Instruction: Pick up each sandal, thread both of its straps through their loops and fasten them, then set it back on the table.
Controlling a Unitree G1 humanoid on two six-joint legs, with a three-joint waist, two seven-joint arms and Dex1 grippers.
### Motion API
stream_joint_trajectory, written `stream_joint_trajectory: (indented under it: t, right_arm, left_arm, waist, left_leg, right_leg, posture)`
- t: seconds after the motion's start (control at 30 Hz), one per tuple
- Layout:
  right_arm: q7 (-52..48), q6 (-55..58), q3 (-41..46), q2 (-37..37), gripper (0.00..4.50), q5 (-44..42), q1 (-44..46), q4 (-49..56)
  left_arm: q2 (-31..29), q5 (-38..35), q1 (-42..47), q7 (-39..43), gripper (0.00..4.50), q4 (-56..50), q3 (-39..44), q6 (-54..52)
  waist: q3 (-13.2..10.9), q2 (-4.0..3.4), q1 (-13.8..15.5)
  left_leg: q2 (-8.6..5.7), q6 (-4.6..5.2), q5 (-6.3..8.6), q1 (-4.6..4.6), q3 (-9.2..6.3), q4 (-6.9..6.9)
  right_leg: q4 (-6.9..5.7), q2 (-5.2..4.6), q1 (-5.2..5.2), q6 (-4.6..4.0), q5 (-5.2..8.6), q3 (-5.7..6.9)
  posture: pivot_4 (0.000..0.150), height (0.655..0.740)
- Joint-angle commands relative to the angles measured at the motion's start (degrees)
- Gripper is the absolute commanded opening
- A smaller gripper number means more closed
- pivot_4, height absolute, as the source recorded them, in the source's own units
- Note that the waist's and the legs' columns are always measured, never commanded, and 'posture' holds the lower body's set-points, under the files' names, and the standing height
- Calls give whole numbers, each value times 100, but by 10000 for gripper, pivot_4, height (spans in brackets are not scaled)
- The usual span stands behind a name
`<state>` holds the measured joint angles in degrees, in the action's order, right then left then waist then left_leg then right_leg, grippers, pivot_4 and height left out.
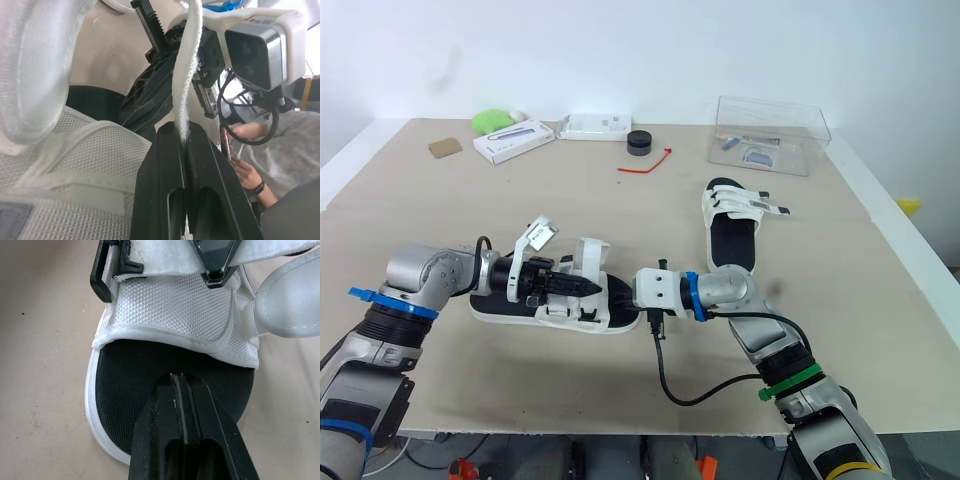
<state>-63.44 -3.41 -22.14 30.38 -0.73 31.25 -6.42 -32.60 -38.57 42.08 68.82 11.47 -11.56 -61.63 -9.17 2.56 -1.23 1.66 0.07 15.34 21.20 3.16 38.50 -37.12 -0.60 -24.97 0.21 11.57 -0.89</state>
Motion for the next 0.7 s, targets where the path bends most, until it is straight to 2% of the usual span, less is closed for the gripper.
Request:
stream_joint_trajectory:
  t: [0.03, 0.3, 0.5, 0.7]
  right_arm:
    - [-46, 170, -149, 138, 0, 289, -176, -142]
    - [-56, 150, -144, 182, 0, 299, -169, -151]
    - [-58, 145, -152, 218, 0, 296, -163, -137]
    - [-66, 145, -153, 246, 0, 294, -163, -132]
  left_arm:
    - [7, 327, -51, 68, 203, 48, -217, 322]
    - [196, 651, -68, 96, 203, 211, -193, 828]
    - [348, 206, 131, 230, 203, 185, 203, 341]
    - [197, -12, 158, 533, 203, -40, 216, 4]
  waist:
    - [0, 0, 0]
    - [2, -3, 11]
    - [2, -3, 12]
    - [1, -3, 5]
  left_leg:
    - [0, 0, 0, 0, 0, 0]
    - [-1, 3, -2, 0, -1, 1]
    - [-16, 8, -5, 3, -3, 6]
    - [-16, 11, -3, 9, -3, 4]
  right_leg:
    - [0, 0, 0, 0, 0, 0]
    - [0, -6, 3, 3, -1, 2]
    - [0, -26, 8, 17, 2, 4]
    - [3, -26, 3, 26, 3, 4]
  posture:
    - [1500, 7400]
    - [1500, 7400]
    - [1500, 7400]
    - [1500, 7400]
